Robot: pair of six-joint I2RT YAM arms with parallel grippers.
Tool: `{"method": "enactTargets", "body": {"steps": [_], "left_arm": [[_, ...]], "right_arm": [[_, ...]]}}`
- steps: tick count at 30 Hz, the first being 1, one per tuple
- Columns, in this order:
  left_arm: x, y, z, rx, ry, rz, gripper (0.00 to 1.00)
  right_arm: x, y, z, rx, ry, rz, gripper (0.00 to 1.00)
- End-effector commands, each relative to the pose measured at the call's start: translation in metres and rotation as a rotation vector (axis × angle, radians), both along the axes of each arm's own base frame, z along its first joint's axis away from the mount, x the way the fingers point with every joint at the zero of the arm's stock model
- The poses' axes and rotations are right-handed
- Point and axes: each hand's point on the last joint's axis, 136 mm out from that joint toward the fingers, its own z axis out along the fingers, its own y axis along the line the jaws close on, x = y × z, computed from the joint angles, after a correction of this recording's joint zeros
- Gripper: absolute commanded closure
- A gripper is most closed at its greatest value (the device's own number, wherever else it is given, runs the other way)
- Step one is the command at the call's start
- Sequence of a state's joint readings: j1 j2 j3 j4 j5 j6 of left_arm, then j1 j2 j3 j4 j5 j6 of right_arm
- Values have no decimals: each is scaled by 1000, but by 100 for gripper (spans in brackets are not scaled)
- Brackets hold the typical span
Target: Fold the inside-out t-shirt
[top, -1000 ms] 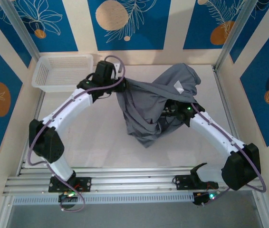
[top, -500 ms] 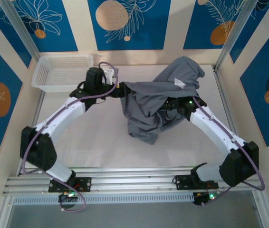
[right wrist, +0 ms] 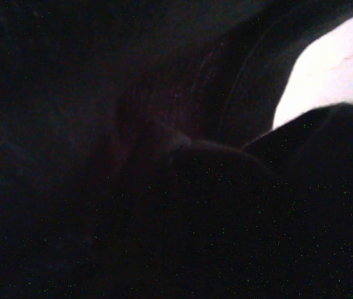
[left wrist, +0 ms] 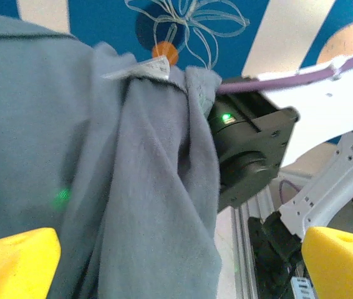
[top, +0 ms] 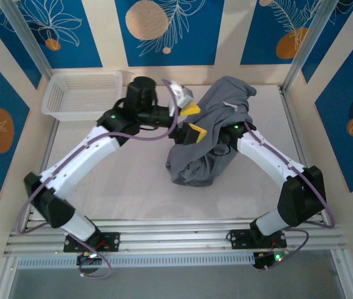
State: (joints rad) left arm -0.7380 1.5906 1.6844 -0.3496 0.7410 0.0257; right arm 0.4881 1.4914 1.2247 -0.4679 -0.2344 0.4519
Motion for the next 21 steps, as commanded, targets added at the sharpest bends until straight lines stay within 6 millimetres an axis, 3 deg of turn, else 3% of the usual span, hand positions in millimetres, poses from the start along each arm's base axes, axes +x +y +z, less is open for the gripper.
{"method": "enactTargets", "body": {"steps": [1, 3, 7, 9, 10, 14, 21], "left_arm": [[-9, -18, -10, 49, -17, -64, 4], [-3, -21, -20, 82, -5, -38, 17], [-3, -15, -24, 81, -6, 1, 74], [-3, -9, -20, 75, -20, 32, 96], [-1, -6, -19, 79, -25, 54, 100], [10, 5, -6, 85, -28, 167, 100], [23, 29, 62, -41, -91, 291, 100]], "right_arm": [[1, 6, 11, -2, -21, 17, 100], [0, 5, 10, -9, -21, 12, 100], [0, 0, 6, -29, -21, 1, 100], [0, 0, 3, -33, -16, 0, 100], [0, 0, 1, -36, -15, -2, 100], [1, -1, -5, -49, -11, 0, 100], [-11, -10, -53, -189, 26, 25, 100]]}}
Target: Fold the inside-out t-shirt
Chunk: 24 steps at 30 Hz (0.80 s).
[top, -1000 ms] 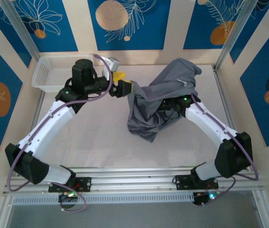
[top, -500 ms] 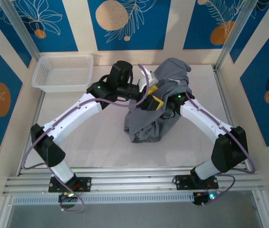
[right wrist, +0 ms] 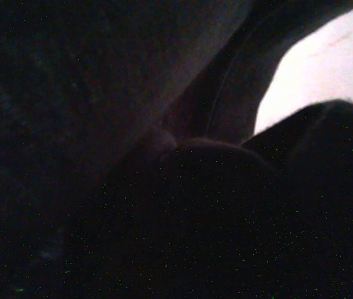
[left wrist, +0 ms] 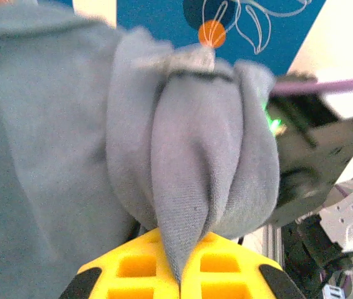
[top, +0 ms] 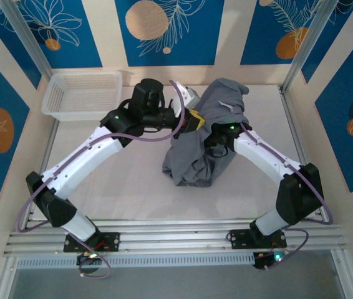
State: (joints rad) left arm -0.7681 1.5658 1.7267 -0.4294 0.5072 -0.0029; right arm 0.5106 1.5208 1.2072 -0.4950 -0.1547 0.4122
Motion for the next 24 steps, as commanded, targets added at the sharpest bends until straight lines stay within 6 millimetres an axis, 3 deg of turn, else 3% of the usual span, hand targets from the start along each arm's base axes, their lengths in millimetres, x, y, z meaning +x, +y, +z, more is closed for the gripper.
{"method": "enactTargets", "body": {"steps": [1, 3, 6, 10, 12, 14, 18, 21, 24], "left_arm": [[18, 23, 63, -96, -97, 150, 100], [50, 35, 71, -83, -98, 299, 100], [107, 56, 64, -52, -58, 494, 100], [161, 61, 24, 14, 98, 510, 100], [177, 62, -1, 47, 164, 507, 100], [187, 67, -26, 80, 210, 530, 100], [194, 94, -72, 156, 249, 620, 100], [187, 111, -100, 148, 293, 623, 100], [172, 116, -129, 119, 359, 570, 100]], "right_arm": [[-15, -3, -33, -117, 15, 54, 100], [-31, 6, -44, -146, 28, 119, 100], [-56, 22, -52, -147, 32, 234, 100], [-89, 46, -49, -137, -10, 401, 100], [-92, 50, -42, -167, -77, 411, 100], [-83, 45, -28, -170, -137, 348, 100], [-53, 14, 6, -130, -227, 155, 100], [-34, -12, 27, -156, -285, 30, 100], [-27, -26, 63, -112, -356, -34, 100]]}}
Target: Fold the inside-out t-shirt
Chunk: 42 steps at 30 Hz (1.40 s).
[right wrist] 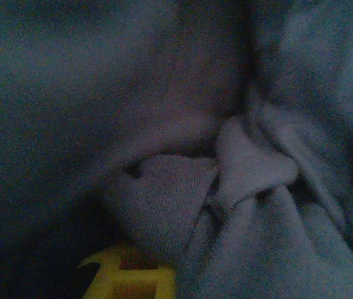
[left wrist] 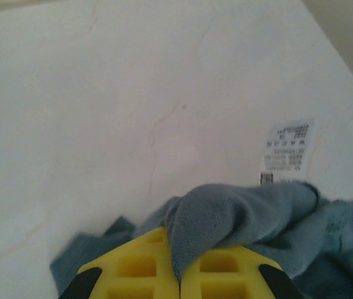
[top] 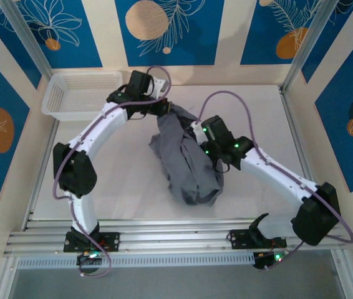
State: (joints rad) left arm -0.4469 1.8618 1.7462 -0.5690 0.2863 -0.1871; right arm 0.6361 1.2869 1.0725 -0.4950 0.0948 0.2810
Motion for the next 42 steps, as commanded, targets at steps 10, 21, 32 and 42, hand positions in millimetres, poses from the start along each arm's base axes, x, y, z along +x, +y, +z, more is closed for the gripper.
{"method": "enactTargets", "body": {"steps": [10, 21, 32, 42], "left_arm": [[-14, 57, -65, -3, 56, 171, 92], [-108, -5, 86, -433, -152, -142, 20], [-149, -98, 49, -304, -142, -480, 14], [-163, -122, -100, -125, 69, -492, 9]], "right_arm": [[8, -53, 169, 394, -324, -245, 100], [19, -57, 160, 458, -240, -324, 100], [19, -42, 187, 555, -248, -243, 100], [30, -89, 259, 744, -329, -341, 100]]}}
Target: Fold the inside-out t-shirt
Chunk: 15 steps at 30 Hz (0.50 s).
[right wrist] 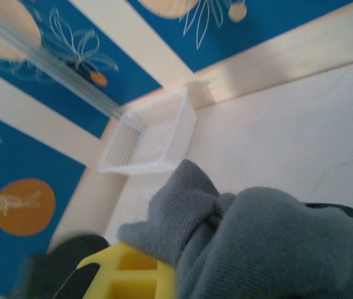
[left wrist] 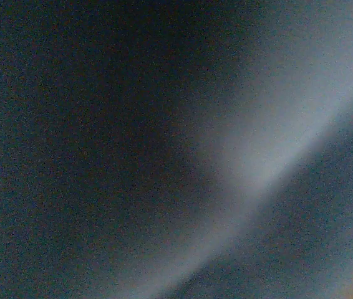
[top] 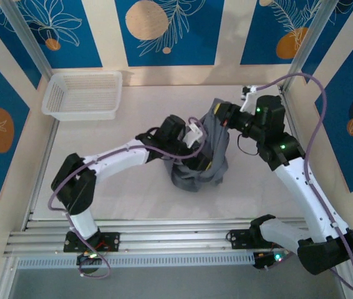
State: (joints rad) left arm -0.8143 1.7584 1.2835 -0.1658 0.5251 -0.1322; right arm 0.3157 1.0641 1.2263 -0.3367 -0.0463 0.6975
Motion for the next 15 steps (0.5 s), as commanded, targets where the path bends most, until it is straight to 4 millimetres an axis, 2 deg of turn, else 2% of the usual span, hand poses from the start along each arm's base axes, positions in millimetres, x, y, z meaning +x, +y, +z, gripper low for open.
{"method": "enactTargets", "body": {"steps": [1, 4, 5, 7, 9, 10, 12, 14, 15], "left_arm": [[19, 19, -34, -6, 58, 101, 9], [32, 36, -13, -82, 32, 181, 8], [37, 44, -1, -110, 18, 207, 8], [48, 66, 32, -190, -3, 272, 7], [58, 88, 63, -235, -28, 339, 5], [62, 101, 77, -239, -48, 381, 2], [69, 121, 91, -203, -82, 453, 1], [72, 134, 97, -149, -107, 495, 1], [75, 138, 97, -126, -113, 513, 1]], "right_arm": [[-9, -10, 87, 141, -190, 12, 100], [-6, -12, 98, 137, -207, 23, 100], [-5, -11, 95, 132, -200, 28, 100], [-4, -6, 74, 113, -162, 40, 100], [-7, -1, 35, 84, -96, 43, 100], [-11, 1, 9, 70, -51, 41, 100], [-27, 5, -47, 56, 52, 49, 100], [-48, -6, -103, 57, 174, -10, 100], [-61, -22, -133, 63, 257, -98, 100]]}}
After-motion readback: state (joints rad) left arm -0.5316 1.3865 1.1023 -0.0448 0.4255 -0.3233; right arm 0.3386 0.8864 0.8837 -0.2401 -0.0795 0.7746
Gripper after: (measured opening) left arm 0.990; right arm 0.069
